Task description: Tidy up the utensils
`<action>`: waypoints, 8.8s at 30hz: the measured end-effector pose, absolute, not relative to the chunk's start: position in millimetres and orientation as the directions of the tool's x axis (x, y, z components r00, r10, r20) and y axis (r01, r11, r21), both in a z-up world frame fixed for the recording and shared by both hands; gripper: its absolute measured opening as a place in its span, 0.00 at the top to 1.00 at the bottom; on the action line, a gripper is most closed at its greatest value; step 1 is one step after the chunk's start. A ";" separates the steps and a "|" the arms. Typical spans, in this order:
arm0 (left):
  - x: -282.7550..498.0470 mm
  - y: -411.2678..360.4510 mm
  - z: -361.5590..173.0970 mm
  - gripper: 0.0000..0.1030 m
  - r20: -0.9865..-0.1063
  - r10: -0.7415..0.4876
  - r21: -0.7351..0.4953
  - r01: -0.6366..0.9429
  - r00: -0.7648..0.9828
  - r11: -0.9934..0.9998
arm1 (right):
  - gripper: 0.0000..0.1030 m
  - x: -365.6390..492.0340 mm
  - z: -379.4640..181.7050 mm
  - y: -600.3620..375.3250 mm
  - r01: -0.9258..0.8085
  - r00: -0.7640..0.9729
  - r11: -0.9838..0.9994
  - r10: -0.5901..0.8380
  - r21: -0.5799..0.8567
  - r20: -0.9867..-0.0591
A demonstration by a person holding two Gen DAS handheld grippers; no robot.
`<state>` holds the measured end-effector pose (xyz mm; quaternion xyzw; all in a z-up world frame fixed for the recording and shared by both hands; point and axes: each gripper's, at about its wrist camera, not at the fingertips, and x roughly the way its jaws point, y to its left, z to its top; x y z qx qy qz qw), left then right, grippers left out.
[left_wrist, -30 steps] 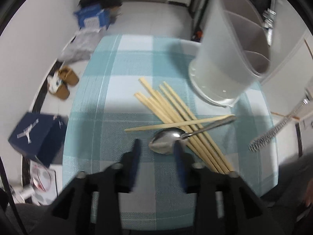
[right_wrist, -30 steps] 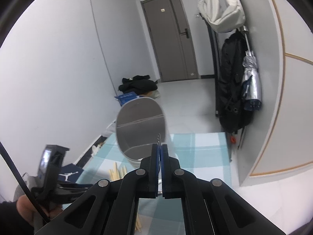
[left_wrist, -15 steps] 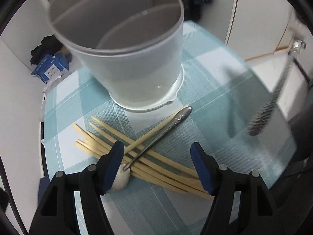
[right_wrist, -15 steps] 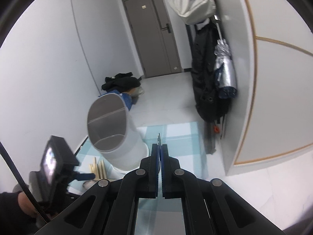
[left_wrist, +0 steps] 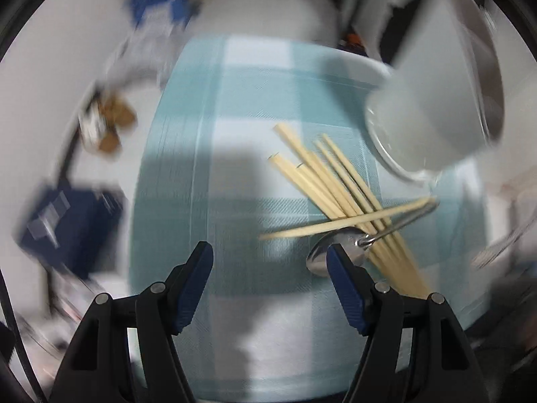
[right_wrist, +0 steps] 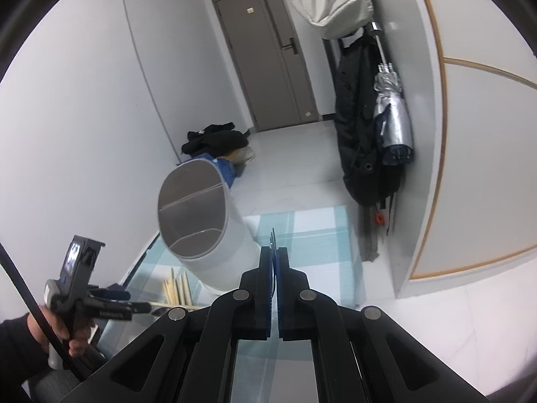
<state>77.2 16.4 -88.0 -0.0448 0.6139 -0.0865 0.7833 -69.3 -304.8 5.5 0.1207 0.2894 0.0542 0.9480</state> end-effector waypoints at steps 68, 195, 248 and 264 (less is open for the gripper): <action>43.2 -21.5 36.8 1.00 -0.680 -0.436 -0.467 0.111 0.590 0.877 | 0.98 -61.1 34.1 -243.6 -0.139 0.831 0.971 0.222 0.196 -0.510; 25.7 -4.0 -76.4 0.01 -0.884 -0.133 -0.178 -0.059 0.449 0.982 | 0.16 -48.4 -37.8 -204.3 -0.138 0.707 0.981 0.192 0.134 -0.681; 47.8 9.3 -69.2 0.70 -0.887 -0.221 -0.297 -0.135 0.405 0.945 | 0.42 -19.9 -44.6 -184.6 -0.179 0.638 0.957 0.289 0.227 -0.714; 50.9 67.9 -56.4 0.70 -0.815 -0.280 -0.425 -0.196 0.507 0.884 | 0.68 31.2 -48.4 -110.1 -0.313 0.488 0.916 0.382 0.251 -0.785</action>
